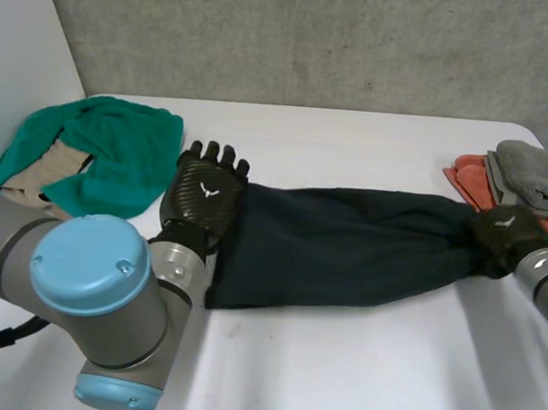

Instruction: Fold the laundry.

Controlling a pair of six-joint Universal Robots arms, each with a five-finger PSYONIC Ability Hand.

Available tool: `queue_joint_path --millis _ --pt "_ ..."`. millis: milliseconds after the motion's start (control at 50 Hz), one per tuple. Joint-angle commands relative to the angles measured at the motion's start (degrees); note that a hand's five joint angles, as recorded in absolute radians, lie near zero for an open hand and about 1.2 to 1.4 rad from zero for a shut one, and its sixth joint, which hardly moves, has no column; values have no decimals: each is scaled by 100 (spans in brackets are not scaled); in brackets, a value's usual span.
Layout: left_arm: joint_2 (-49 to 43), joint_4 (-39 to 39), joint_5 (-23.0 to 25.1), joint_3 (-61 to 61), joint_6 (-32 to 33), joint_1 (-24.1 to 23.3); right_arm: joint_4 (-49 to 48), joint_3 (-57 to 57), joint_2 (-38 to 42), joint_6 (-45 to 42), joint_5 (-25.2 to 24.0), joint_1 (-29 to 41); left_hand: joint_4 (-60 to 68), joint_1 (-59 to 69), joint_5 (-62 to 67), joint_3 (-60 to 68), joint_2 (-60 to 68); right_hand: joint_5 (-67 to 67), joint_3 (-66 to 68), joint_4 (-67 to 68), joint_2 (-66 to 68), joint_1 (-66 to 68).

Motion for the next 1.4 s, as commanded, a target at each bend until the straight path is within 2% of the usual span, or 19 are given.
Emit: queue_joint_path --millis 20,120,200,220,300,440,500,520,540,560,580,640,720,740,800,860,1000,1200,1400 --pt "378 -1 -1 -265 -10 8 -83 17 -378 -669 395 -86 -130 -96 -242 -162 -136 1424 1233 1160 1317 2026" --pt "571 -18 -1 -432 -10 70 -171 -141 -413 -1293 387 308 -135 -100 -246 -166 -140 1424 1233 1160 1317 2026" --pt "721 -62 -10 -565 -27 140 -504 -458 -351 -1619 290 1573 -135 -100 -246 -166 -140 1424 1233 1160 1317 2026" --pt "791 -80 -10 -599 -45 149 -732 -528 -308 -1680 186 2045 -135 -100 -246 -166 -140 1424 1233 1160 1317 2026" --pt "923 -124 -19 -670 -159 158 -1304 -467 -10 -2014 -376 2971 -135 -100 -246 -166 -140 1424 1233 1160 1317 2026" --pt "1072 -255 -19 -670 -414 184 -1297 -283 667 -3103 -1422 3728 -135 -100 -246 -166 -140 1424 1233 1160 1317 2026" --pt "1072 -264 -19 -626 -432 219 -1191 -203 642 -3271 -1547 3720 -135 -100 -246 -166 -140 1330 1139 1066 1223 1932" --pt "1072 -256 -10 -574 -432 254 -1130 -186 598 -3246 -1529 3729 -135 -100 -246 -166 -140 -1935 -2126 -2199 -2042 -1333" --pt "1064 -256 -10 -539 -423 272 -1103 -177 572 -3202 -1520 3737 -135 -100 -246 -166 -140 -3699 -3891 -3964 -3807 -3097" --pt "1064 -247 -1 -504 -423 298 -1094 -168 545 -3132 -1503 3729 -135 -100 -246 -166 -140 -5282 -5474 -5547 -5390 -4680" --pt "1064 -247 -1 -442 -423 316 -1077 -159 484 -3044 -1459 3720 -135 -100 -246 -166 -140 -5576 -5767 -5840 -5683 -4974" --pt "1011 -238 -1 -117 -423 334 -1042 -63 -95 -2211 -1406 3466 -135 -100 -246 -166 -140 -5576 -5767 -5840 -5683 -4974" --pt "810 -247 -1 427 -440 333 -1077 69 -877 -147 -1371 2939 -130 -96 -242 -162 -136 -5576 -5767 -5840 -5683 -4974" --pt "617 -256 -1 655 -475 290 -1051 34 -1044 710 -1336 2772 -130 -96 -242 -162 -136 -5576 -5767 -5840 -5683 -4974" --pt "344 -291 16 1016 -572 211 -876 -132 -1151 2066 -1161 2377 -113 -79 -225 -145 -119 -5576 -5767 -5840 -5683 -4974" --pt "-112 -501 244 1534 -765 -105 -376 -395 -1151 2729 -915 1894 -46 -12 -158 -78 -52 -5576 -5767 -5840 -5683 -4974" --pt "-1140 -1501 781 2588 -1134 -493 872 -1326 -179 2802 -808 1646 288 322 177 257 283 -5576 -5767 -5840 -5683 -4974" --pt "-1652 -2435 -18 2934 -1249 -493 1560 -1961 799 2564 -958 1655 374 409 263 343 369 -5576 -5767 -5840 -5683 -4974" --pt "-1801 -2857 -72 2617 -1205 -502 1648 -2348 1538 1889 -826 1672 257 291 145 225 251 -5576 -5767 -5840 -5683 -4974"
